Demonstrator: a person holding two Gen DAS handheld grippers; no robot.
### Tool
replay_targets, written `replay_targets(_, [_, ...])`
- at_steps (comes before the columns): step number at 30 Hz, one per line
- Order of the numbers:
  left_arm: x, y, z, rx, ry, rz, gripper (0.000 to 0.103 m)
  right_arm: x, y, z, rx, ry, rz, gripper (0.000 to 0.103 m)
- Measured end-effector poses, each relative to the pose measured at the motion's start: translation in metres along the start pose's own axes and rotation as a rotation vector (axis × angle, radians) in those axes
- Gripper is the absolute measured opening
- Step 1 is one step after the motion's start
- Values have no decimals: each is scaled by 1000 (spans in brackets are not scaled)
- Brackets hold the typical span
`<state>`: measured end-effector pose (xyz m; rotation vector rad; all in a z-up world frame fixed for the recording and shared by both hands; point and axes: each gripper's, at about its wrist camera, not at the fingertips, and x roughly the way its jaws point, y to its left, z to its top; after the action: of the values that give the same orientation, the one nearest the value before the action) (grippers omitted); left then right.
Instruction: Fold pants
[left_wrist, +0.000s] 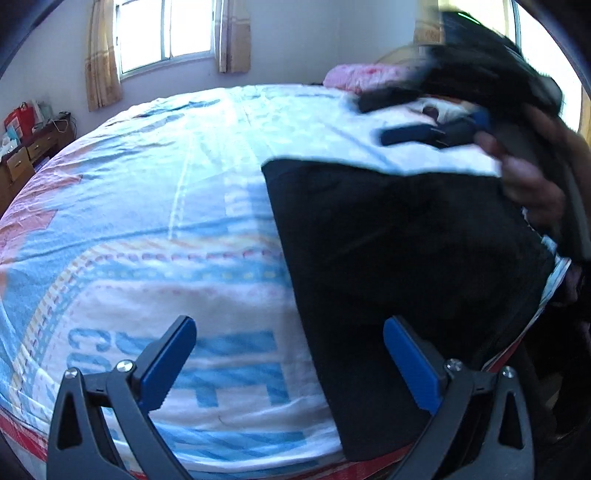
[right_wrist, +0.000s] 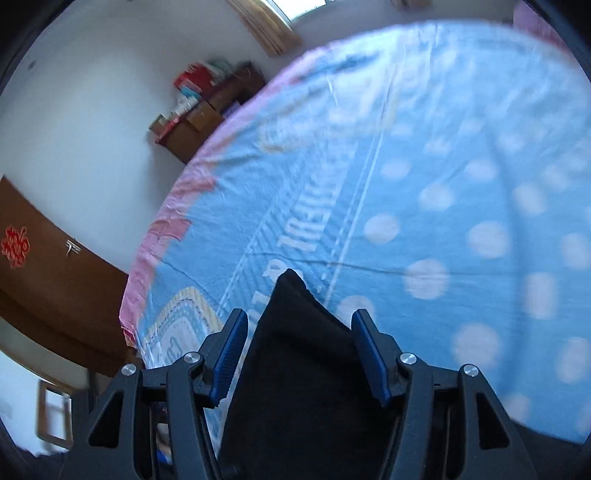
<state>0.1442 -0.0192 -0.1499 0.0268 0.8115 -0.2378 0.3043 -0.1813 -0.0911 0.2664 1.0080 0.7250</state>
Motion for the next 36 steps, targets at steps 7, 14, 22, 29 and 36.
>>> replay_targets(7, [14,19,27,-55,-6,-62,103,-128,-34,-74,40,-122,-278,61])
replay_targets(14, [49,8,34,-95,48,-112,103,-158,-97,-140,247,-131,-348,61])
replay_targets(22, [54,-6,36,-24,60,-56,103,-133,-107,-155,263,-123,-273,61])
replay_targets(29, [55,-8,36,-18,68,-38,103,-132,-103,-164,245,-129,-216,61])
replay_targets(36, [55,-9,34,8,58,-62,103,-133,-108,-163,264,-147,-199,46])
